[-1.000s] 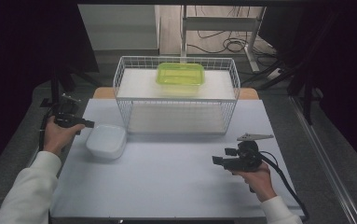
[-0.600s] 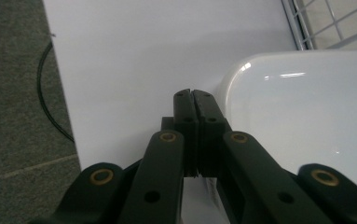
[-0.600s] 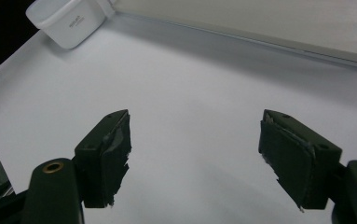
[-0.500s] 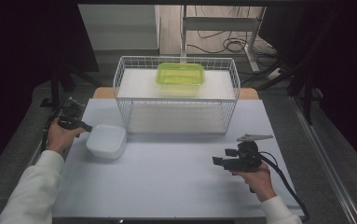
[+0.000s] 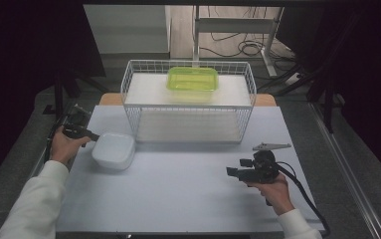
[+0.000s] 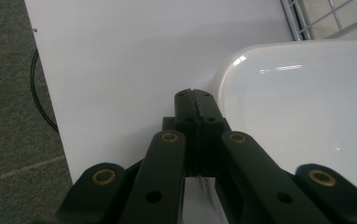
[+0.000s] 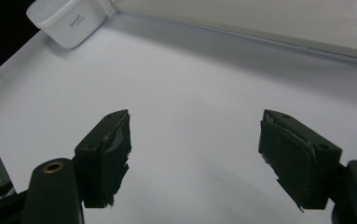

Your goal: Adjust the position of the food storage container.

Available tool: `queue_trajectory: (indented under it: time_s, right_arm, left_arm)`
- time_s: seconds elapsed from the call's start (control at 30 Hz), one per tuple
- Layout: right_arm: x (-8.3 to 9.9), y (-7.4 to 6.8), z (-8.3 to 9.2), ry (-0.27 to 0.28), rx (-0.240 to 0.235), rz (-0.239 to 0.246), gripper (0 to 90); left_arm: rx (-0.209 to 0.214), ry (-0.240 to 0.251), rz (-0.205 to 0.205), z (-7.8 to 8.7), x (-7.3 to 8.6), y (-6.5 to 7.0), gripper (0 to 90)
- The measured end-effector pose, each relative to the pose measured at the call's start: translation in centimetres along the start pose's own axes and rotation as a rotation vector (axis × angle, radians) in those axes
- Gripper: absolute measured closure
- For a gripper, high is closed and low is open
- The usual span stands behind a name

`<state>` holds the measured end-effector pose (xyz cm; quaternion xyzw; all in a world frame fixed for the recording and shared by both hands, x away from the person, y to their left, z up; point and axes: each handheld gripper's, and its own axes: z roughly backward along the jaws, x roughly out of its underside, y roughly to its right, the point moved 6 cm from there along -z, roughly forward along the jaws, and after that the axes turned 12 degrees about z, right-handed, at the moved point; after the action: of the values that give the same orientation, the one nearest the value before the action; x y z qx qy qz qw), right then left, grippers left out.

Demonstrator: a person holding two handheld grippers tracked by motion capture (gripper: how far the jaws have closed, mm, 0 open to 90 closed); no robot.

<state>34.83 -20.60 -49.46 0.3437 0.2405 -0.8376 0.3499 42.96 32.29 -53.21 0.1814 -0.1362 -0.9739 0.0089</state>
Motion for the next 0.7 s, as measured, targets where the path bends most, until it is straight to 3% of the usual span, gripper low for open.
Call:
queue_trajectory:
  time_s: [0.3,0.7]
  right_arm:
    - [0.0,0.0,-0.1,0.001,-0.004,-0.003,24.7]
    - [-0.1,0.0,0.0,0.005,-0.004,-0.005,24.7]
  left_arm:
    - [0.018,-0.004,-0.040,-0.2,0.5,1.3,89.6]
    - [0.084,-0.013,-0.115,-0.8,1.7,5.2,89.6]
